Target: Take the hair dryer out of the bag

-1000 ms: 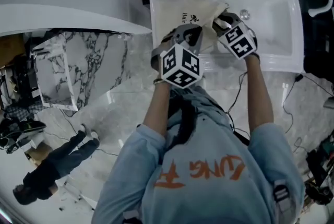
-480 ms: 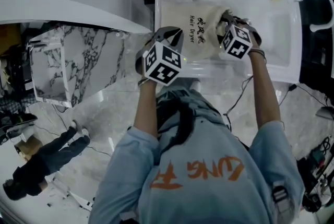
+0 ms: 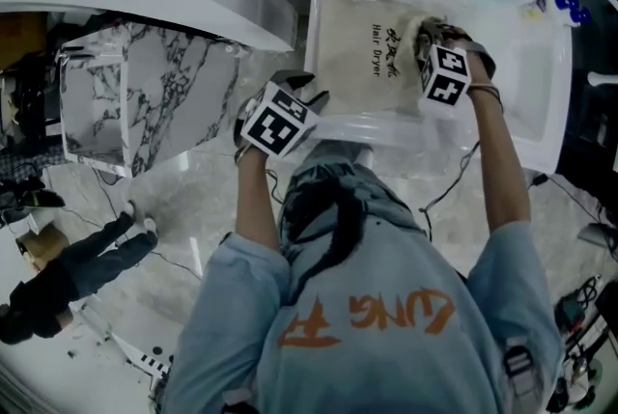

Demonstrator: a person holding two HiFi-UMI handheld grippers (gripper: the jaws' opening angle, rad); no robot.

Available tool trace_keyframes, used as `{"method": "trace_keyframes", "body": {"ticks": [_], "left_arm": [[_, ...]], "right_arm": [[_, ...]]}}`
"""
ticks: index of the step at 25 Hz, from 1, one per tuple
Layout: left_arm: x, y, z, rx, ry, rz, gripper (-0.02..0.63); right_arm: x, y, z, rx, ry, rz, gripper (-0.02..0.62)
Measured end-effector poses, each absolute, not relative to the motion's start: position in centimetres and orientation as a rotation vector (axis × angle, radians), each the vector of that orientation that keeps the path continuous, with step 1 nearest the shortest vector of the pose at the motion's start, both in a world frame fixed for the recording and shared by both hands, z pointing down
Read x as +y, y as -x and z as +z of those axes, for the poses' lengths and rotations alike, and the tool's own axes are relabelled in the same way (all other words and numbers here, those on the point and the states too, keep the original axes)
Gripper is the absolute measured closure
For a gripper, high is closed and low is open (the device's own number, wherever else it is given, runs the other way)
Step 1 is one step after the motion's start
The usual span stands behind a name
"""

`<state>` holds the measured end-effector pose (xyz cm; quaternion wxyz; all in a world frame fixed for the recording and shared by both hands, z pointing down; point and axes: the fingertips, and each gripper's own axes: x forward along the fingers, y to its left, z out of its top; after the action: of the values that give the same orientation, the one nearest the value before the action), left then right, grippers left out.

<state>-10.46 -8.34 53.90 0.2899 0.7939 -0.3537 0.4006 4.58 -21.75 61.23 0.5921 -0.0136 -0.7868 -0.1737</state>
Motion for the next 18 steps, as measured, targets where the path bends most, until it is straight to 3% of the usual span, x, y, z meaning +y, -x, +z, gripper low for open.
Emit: {"method": "trace_keyframes", "body": {"ticks": [5, 10, 12, 18], "left_arm": [[-8.6, 10.3, 55.1, -1.018, -2.043, 0.943, 0.459], [-9.0, 10.4, 56.6, -1.053, -1.998, 1.04, 0.466], [-9.3, 10.6, 56.6, -1.068, -1.994, 1.052, 0.483], [-9.6, 10.6, 57.1, -1.097, -1.966, 1.17, 0.567]], "right_arm": [[-21.9, -4.4, 61.9, -1.79, 0.122, -0.367, 0.299], [-21.7, -4.4, 62.2, -1.778, 0.192, -0.306, 0.319], [-21.5, -4.5, 62.3, -1.781, 0.202, -0.275, 0.352], [-21.1, -4.4, 62.0, -1.771, 0.198, -0.302, 0.371]]}}
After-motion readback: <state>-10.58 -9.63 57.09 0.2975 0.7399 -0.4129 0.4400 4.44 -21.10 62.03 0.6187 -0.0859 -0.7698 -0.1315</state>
